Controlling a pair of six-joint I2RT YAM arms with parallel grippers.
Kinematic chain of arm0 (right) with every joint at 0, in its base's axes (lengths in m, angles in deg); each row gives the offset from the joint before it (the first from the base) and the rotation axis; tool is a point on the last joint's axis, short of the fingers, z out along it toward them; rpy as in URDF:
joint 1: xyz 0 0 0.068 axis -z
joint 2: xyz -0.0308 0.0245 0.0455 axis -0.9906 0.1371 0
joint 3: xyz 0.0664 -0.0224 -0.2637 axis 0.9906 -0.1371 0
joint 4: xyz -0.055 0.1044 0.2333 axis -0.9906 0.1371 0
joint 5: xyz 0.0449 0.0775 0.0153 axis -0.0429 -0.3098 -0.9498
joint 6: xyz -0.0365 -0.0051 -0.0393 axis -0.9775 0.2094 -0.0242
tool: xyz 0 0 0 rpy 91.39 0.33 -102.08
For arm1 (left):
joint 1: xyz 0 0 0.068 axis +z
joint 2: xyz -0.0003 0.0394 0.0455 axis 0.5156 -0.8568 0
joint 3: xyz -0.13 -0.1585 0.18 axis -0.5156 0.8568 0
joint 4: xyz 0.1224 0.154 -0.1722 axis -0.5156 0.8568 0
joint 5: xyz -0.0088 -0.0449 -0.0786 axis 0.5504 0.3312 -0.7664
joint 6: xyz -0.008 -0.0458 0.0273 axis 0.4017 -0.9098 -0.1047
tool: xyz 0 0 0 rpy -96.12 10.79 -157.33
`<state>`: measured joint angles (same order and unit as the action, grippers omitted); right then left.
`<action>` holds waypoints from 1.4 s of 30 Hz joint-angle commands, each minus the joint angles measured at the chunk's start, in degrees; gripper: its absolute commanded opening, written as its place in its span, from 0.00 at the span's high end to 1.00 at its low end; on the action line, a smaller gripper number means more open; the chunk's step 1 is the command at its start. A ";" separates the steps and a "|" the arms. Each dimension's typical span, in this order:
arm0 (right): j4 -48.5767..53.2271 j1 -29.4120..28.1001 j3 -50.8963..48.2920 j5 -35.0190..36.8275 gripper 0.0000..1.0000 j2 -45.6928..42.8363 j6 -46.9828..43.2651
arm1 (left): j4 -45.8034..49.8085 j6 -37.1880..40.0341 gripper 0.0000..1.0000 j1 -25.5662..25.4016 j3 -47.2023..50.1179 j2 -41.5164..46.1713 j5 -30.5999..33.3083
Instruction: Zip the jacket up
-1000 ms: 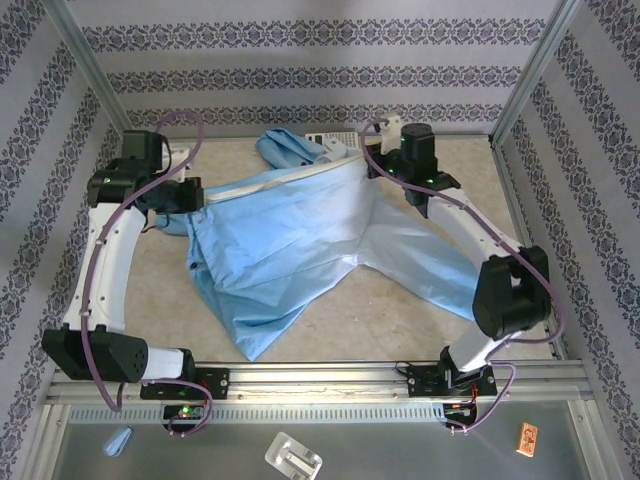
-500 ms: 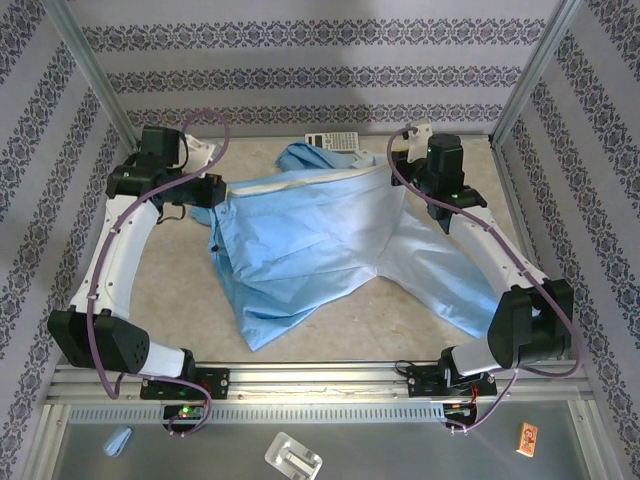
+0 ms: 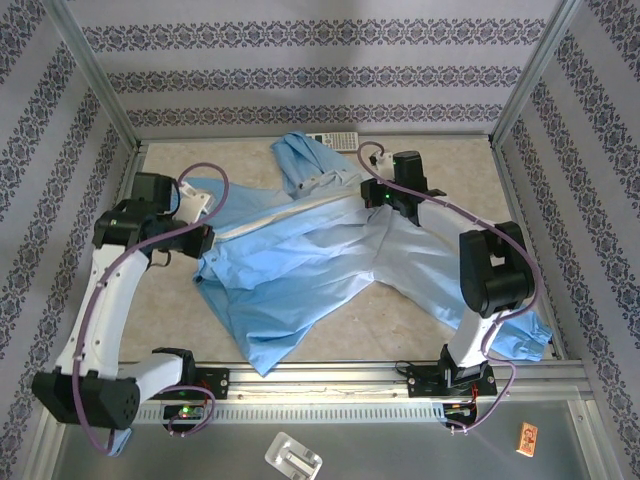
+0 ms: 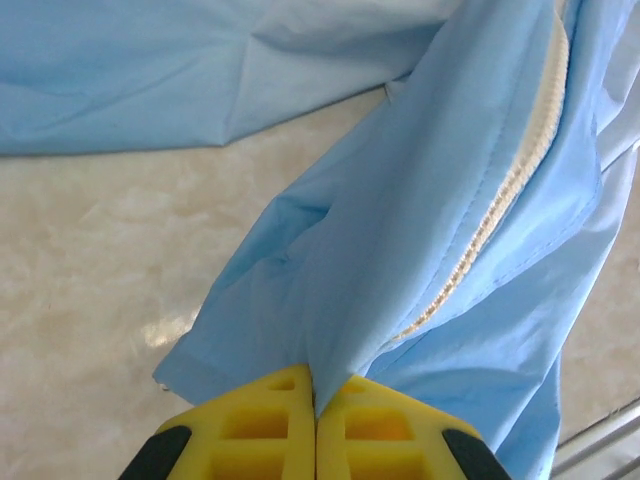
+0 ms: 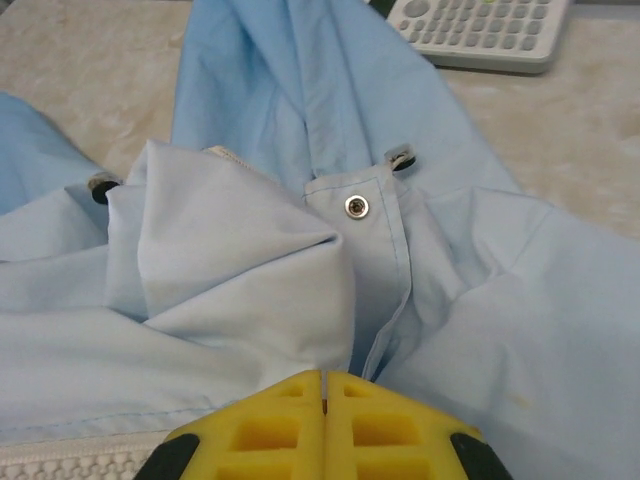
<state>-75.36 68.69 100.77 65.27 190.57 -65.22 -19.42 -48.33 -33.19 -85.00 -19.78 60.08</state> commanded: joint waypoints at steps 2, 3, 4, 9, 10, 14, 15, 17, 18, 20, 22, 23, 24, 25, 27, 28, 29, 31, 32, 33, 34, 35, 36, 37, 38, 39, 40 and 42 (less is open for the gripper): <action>-2.55 0.61 4.13 2.38 1.00 2.00 0.43 | 7.03 2.96 1.00 0.48 0.87 6.80 3.70; -2.79 0.60 4.74 2.98 1.00 2.43 0.31 | 7.89 3.66 1.00 0.40 0.36 7.61 3.86; -2.95 0.60 5.35 3.42 1.00 2.72 0.03 | 8.64 4.15 1.00 0.40 0.00 7.95 4.23; -3.69 0.84 8.26 7.21 1.00 2.13 -2.09 | 10.65 6.18 1.00 -0.92 -0.15 11.01 4.79; -3.70 0.95 8.62 7.98 1.00 1.66 -2.47 | 10.66 6.52 1.00 -0.88 -0.04 11.75 4.64; -3.09 1.74 9.08 11.78 1.00 -2.79 -4.21 | 10.92 7.87 1.00 -1.00 0.14 14.64 4.15; -2.92 1.90 8.77 13.00 1.00 -4.54 -4.82 | 10.68 8.19 1.00 -1.01 0.06 15.09 4.19; -2.73 2.12 7.72 14.95 1.00 -8.35 -6.18 | 10.03 8.38 1.00 -1.03 -0.59 15.44 3.65; -2.41 2.24 7.11 16.08 1.00 -10.43 -6.81 | 9.52 8.44 1.00 -1.10 -1.03 15.41 3.20; -1.68 2.37 6.14 17.92 1.00 -14.53 -8.26 | 8.08 8.60 1.00 -1.10 -1.98 14.92 2.11; -0.31 2.81 5.52 19.15 1.00 -18.24 -9.32 | 6.25 8.97 1.00 -1.10 -3.03 13.85 0.88; 0.44 2.97 5.09 19.90 1.00 -20.11 -9.95 | 5.09 9.21 1.00 -1.06 -3.56 12.96 0.20; 1.22 3.08 4.53 20.79 1.00 -21.97 -10.44 | 3.90 9.38 1.00 -1.11 -4.08 11.82 -0.33; 1.71 3.14 3.91 21.68 1.00 -23.55 -10.89 | 2.72 9.54 1.00 -1.19 -4.61 10.82 -0.71; 2.80 3.52 2.44 23.22 1.00 -27.26 -11.38 | -0.33 9.26 1.00 -1.27 -6.05 7.67 -1.68; 3.38 3.73 2.07 23.72 1.00 -28.61 -11.47 | -1.64 8.97 1.00 -1.34 -6.90 6.10 -2.01; 4.30 4.08 1.93 24.13 1.00 -30.03 -11.55 | -3.24 8.55 1.00 -1.42 -8.16 4.33 -2.38; 5.83 4.61 2.16 24.53 1.00 -32.32 -11.91 | -5.86 7.81 1.00 -1.61 -10.89 0.82 -3.32; 6.87 4.82 2.73 24.64 1.00 -33.31 -12.28 | -7.17 7.56 1.00 -1.63 -12.40 -0.72 -4.18; 7.93 4.90 3.49 24.91 1.00 -34.19 -12.88 | -8.32 7.28 1.00 -1.67 -13.82 -2.14 -4.95; 8.95 4.97 4.19 25.09 1.00 -34.94 -13.28 | -9.08 7.07 1.00 -1.67 -14.85 -3.08 -5.49; 10.14 5.07 5.07 25.23 1.00 -35.49 -13.57 | -9.83 6.87 1.00 -1.71 -15.89 -4.18 -5.85; 11.03 5.21 5.72 25.08 1.00 -35.73 -13.75 | -10.08 7.05 1.00 -1.71 -16.58 -5.18 -5.88; 11.62 5.34 5.96 24.89 1.00 -35.83 -13.75 | -10.07 7.31 1.00 -1.69 -16.90 -6.01 -5.75; 12.15 5.50 5.89 24.50 1.00 -35.68 -13.58 | -10.08 7.71 1.00 -1.71 -16.78 -6.79 -5.23; 12.66 5.73 5.42 24.01 1.00 -35.36 -13.08 | -10.09 8.31 1.00 -1.71 -16.20 -7.33 -4.39; 12.82 5.93 4.65 23.48 1.00 -34.99 -12.30 | -10.15 8.56 1.00 -1.68 -15.35 -7.72 -3.74; 12.70 6.43 1.63 21.07 1.00 -33.79 -9.80 | -10.35 9.30 1.00 -1.71 -12.66 -7.99 -3.30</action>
<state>-62.20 74.13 103.87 87.41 156.39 -77.17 -27.00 -40.53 -34.44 -99.40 -27.69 55.95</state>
